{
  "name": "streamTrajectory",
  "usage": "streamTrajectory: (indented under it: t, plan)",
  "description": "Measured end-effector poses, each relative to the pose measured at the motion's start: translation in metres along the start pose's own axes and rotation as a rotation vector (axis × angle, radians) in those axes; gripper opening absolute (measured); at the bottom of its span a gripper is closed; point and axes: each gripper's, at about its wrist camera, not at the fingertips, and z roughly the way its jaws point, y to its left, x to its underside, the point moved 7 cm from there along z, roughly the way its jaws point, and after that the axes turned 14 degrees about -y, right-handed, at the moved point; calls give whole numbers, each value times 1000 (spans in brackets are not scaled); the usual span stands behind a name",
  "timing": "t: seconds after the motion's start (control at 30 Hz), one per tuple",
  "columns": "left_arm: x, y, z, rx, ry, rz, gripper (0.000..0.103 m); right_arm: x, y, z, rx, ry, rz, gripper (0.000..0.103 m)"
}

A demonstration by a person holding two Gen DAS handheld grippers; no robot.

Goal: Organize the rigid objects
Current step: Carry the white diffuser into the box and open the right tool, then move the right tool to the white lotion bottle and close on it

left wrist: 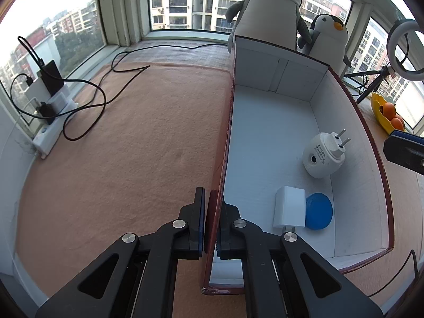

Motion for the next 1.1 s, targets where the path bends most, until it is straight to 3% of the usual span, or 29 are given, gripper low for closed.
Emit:
streamTrajectory:
  t: [0.3,0.57,0.83,1.1]
  plan:
    - [-1,1,0,-4,-2,6,5,-2,-31,-25,35,-69,29,52]
    - [-2,0,1,-14,4,14,5,8,-105,-69,138,-153,61,68]
    - [-2,0,3,-30,11,23,5,53,-182,-87,244,-74,180,68]
    - [0,-1,2,-42,18,23,5,109,-218,-71,266,45,297,68]
